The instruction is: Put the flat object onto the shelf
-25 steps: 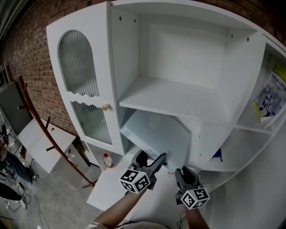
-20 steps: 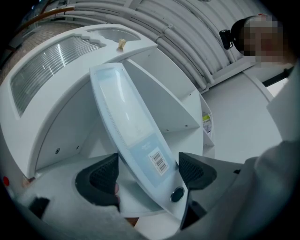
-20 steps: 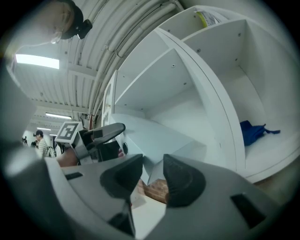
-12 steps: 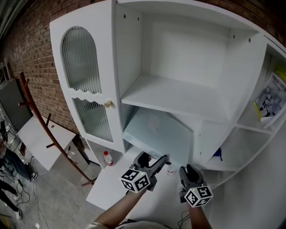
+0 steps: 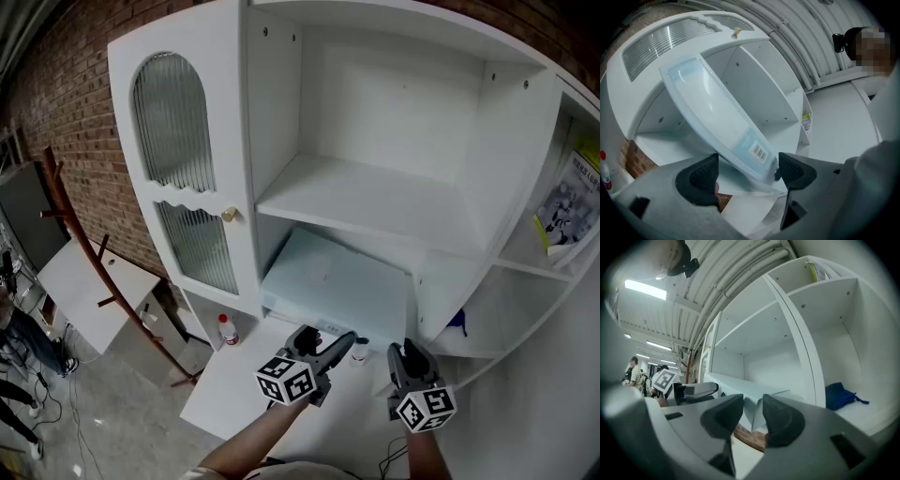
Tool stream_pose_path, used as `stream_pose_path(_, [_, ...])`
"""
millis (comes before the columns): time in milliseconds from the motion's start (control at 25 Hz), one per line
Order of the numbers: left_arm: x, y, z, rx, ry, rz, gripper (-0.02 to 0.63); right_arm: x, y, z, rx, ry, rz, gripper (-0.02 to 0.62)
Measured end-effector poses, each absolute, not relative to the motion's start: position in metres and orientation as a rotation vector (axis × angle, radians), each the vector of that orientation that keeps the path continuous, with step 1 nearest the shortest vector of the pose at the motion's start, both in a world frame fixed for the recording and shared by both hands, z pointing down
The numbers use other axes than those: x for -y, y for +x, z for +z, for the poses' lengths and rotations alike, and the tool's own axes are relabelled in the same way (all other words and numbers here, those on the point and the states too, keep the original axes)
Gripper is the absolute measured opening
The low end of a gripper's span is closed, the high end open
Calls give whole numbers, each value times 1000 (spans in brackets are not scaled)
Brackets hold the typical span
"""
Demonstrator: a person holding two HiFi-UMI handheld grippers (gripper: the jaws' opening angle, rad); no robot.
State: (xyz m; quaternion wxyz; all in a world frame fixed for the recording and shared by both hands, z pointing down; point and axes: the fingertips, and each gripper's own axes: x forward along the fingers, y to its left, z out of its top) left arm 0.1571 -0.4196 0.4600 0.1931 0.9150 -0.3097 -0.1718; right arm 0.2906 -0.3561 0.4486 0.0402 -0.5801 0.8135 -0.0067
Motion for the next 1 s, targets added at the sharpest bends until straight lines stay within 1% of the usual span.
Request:
stream_pose_path(400, [420,161,477,806,2507,-451,380,362,291,435,-2493,-1782,31,118])
stream_pose_path(1000, [411,150,476,726,2470,-467,380,373,292,433,-2470,-1818,39,119])
